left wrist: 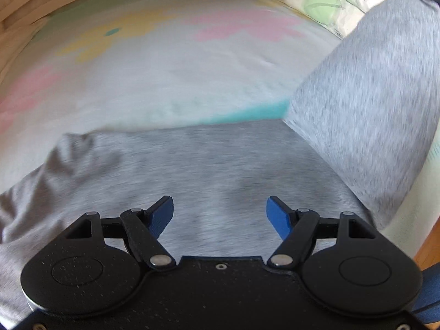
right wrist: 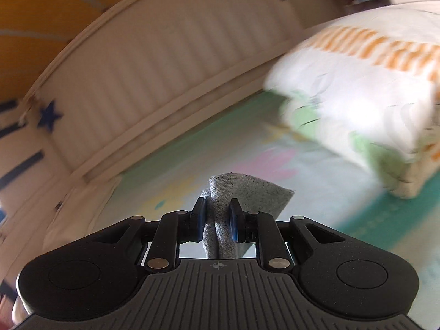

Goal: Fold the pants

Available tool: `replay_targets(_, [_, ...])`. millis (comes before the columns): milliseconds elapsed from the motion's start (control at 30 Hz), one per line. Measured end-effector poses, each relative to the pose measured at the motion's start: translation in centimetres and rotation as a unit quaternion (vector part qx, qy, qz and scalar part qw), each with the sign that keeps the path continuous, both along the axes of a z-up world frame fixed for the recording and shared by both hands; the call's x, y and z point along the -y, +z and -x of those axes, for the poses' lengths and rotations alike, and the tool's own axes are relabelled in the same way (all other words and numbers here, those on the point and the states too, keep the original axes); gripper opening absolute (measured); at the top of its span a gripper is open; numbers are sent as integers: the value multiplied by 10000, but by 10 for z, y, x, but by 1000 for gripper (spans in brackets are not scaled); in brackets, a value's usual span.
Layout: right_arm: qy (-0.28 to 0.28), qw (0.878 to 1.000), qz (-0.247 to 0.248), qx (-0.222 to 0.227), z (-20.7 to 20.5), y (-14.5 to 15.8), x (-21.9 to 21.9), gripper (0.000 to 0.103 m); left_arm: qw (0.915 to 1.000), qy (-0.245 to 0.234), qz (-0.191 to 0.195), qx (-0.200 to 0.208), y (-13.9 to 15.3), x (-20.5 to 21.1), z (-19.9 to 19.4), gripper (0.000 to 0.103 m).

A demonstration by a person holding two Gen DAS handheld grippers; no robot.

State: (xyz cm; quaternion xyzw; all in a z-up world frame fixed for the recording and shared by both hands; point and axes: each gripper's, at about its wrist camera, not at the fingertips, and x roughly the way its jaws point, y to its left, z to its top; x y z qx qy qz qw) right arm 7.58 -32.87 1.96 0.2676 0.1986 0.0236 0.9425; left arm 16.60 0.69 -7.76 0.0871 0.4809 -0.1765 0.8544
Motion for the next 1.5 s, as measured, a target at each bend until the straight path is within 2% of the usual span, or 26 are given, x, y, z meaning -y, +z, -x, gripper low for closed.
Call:
replay_targets(100, [-149,9998,-85,-78,4,-7,14,18,9992,-360,-147,126,-6,31,9,74])
replay_targets(233, [-148,9998,-126,-80,5,-9,20,18,9936,-925,-417,488,-13,67,27,74])
replay_targets(333, [-85,9999,-129,-45,8,-6,18,18,9852,-1362,-713,754,-21,87,43,74])
replay_targets(433, [-22,9999,-105,-26,5,-5,19,18,9694,-2003,-1180,787,-37,102,67,64])
replay_targets(500, [45,9999,-85,-32,4,-4,15,18,9593,-2189,-1362,1150,-39,101,84,63])
replay_targets(533, [73,9999,-69,-37,3,-4,13,18,9588,-2214,-1348,1158,-38,99,86,63])
replay_targets(567, [103,9999,-43,-40,5,-3,10,18,9636,-2166,-1198,1015,-34,93,82,63])
replay_targets(633, [167,9998,31,-44,3,-1,3,18,9801,-1831,-634,438,-25,72,64,64])
replay_targets(700, [272,9996,118,-48,0,1,-5,18,9903,-1379,-132,-57,-17,45,44,64])
replay_targets(767, [422,9990,160,-50,-4,2,-16,18,9953,-921,128,-285,-6,16,26,64])
replay_targets(867, [833,9963,203,-7,-11,6,-40,18,9982,-296,328,-395,9,-30,2,64])
replay_targets(967, [1522,9875,388,149,-15,10,-84,18,9974,432,432,-388,21,-81,-19,64])
replay_targets(1067, [2336,9694,747,142,-18,1,-143,18,9915,1178,486,-251,31,-132,-35,64])
replay_targets(1233, [3604,9182,1597,-389,-14,-56,-242,21,9747,2134,642,-179,33,-192,-37,64])
replay_targets(1267, [3861,9045,1714,-580,-13,-69,-255,21,9720,2261,610,-210,31,-200,-37,64])
replay_targets(1333, [4084,8887,1888,-879,-8,-85,-265,21,9689,2404,526,-251,25,-210,-36,64])
replay_targets(1400, [4143,8853,1869,-988,-4,-89,-257,21,9688,2416,454,-304,22,-213,-32,64])
replay_targets(1500, [3718,9081,1651,-996,-12,-81,-226,21,9729,2233,417,-438,8,-207,-30,64])
